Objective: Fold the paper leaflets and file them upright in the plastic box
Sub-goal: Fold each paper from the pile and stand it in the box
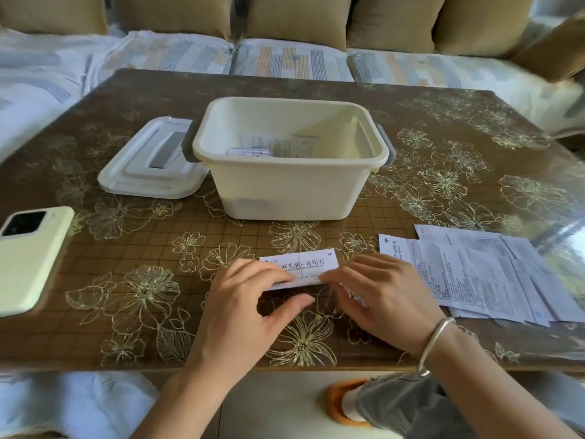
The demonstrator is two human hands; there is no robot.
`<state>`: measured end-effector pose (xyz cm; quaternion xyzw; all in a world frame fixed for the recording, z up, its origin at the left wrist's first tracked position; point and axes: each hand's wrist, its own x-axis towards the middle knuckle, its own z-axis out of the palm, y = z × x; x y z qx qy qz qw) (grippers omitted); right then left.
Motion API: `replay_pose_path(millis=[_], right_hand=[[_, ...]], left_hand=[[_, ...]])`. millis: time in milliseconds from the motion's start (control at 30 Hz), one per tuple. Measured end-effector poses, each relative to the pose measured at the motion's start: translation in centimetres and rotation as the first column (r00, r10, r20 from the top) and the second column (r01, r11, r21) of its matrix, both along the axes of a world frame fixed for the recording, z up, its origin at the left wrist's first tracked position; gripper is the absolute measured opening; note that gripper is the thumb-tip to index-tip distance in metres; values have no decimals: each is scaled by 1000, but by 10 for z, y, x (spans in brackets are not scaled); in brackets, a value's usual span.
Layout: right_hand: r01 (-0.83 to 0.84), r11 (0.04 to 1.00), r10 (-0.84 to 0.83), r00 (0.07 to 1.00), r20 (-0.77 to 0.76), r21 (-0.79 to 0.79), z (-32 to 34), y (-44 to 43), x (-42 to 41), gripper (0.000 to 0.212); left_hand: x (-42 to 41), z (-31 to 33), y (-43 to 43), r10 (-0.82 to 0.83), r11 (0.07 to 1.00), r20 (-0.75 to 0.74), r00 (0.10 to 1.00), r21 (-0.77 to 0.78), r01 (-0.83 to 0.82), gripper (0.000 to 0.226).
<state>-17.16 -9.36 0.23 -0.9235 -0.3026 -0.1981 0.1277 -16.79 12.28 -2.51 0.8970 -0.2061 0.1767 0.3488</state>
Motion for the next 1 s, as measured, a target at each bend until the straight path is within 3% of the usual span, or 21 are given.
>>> replay_pose_path(millis=[167,267,433,600,733,833,1000], right_hand=[[105,976,-87,991,-98,192,0,7,-4,18],[178,957,-149,979,-141,229,-5,11,-6,14],[271,960,-255,950,-182,69,-10,18,2,21],[354,935,-341,893,-293,-11,1,23,6,32],[371,918,-387,772,-504,-138,19,25,17,52],[369,903,-423,677,-602,-218,29,28,29,54],[257,894,-434,700,-566,-368,41,29,37,58]], left_hand=[[-7,5,-2,37,998,23,999,-42,-36,30],[-5,6,-4,89,995,-19,996,-41,-90,29],[-3,3,-9,194,980,-31,980,55,-192,39],[-4,-1,-10,125,983,121,985,122,-140,14],[0,-4,-8,86,993,52,995,77,-90,8],[1,-3,-7,71,997,-18,997,38,-70,13],[2,1,-8,57,997,-69,996,52,-54,33]])
